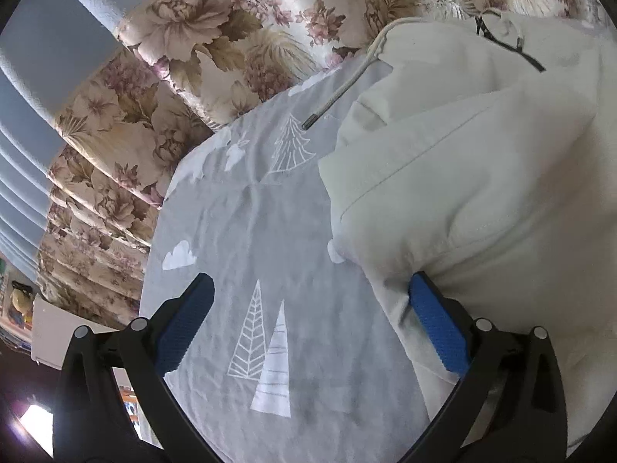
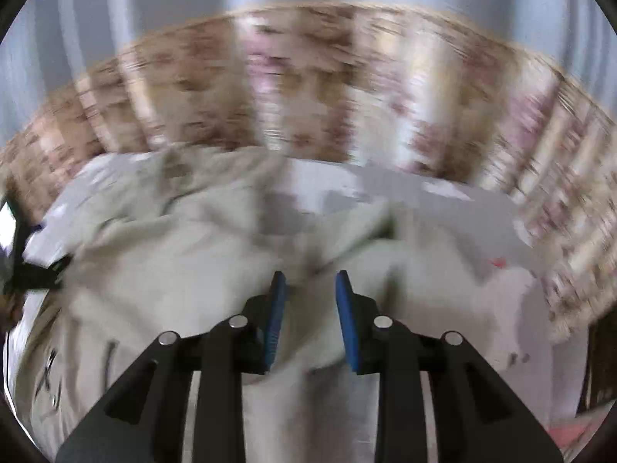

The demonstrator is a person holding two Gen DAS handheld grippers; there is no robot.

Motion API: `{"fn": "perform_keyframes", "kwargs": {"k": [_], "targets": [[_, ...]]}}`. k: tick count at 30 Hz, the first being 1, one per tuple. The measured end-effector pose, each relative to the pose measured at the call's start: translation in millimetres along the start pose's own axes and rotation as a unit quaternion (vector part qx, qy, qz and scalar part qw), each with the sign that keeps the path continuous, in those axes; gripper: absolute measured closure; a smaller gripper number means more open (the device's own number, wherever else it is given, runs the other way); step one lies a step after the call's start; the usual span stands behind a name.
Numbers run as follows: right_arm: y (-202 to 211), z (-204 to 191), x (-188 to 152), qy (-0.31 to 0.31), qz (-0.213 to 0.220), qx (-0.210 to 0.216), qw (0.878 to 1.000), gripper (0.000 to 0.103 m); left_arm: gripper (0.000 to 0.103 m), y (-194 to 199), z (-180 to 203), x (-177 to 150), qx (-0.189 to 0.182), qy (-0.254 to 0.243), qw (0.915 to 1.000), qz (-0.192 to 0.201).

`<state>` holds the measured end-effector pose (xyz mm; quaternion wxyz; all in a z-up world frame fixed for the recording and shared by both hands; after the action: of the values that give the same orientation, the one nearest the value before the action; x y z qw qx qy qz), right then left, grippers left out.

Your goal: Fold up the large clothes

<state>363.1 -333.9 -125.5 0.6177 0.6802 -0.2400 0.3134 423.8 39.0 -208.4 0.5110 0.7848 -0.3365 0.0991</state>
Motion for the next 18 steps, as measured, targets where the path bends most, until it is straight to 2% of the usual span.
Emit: {"fn": "perform_keyframes", "kwargs": {"k": [2,4,6,7,10,12,14,15,18], "targets": [[-11.4,-21.0,-10.3,0.007,-0.007,0.020,1.000,0.076,0.003,1.3,4.6,0.8,0.001,-0.001,1.0000,-0.001],[-42.2,-20.4,-32.7,0.026,-0.046,-0.024,0.998,0.076,0.003,0.4,7.2,-0.4,0.008,-0.005,1.0000,-0.003],[-60.8,-15.7,-48.4,0.019,-0.064,-0.025,0.997,0.077,0.003,-0.9,7.2,-1.4,-0.001,0.003,1.0000,-0.006],[-60.5,-14.0,-48.8,0.011,-0.058,-0.018,0.998,0.077,0.003,-1.7,6.0,-1.7,-0.012,0.015,0.9998,-0.010],[-34.5,-7.5,-34.1,-0.013,-0.038,0.019,0.999,0.075,0.003,-0.6,-0.8,-0.5,-0.030,0.041,0.9986,-0.016],[-1.0,14.2,-18.6,-0.043,-0.004,0.022,0.999,0.074,0.003,7.8,-6.5,3.9,-0.032,0.050,0.9982,-0.006],[34.8,52.5,-10.1,-0.063,0.022,-0.019,0.998,0.060,0.003,22.1,-13.9,12.3,-0.027,0.056,0.9980,0.015],[46.7,71.0,-13.3,-0.070,0.023,-0.047,0.996,0.049,0.003,27.6,-16.9,16.0,-0.025,0.056,0.9979,0.023],[64.2,108.0,-38.5,-0.091,0.006,-0.089,0.992,0.046,0.003,44.2,-25.2,28.3,-0.019,0.067,0.9961,0.053]]}}
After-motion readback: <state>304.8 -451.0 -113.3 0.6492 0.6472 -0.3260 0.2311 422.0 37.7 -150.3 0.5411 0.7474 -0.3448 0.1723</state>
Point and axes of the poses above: each gripper's, at about its wrist camera, not at the fingertips, and y roughly against the way its jaws point, z to its right, x to its top, the point moved 10 cm from there along -y, roughly the way its jaws point, and after that the axes turned 2 degrees about z, right-handed, at the moved point
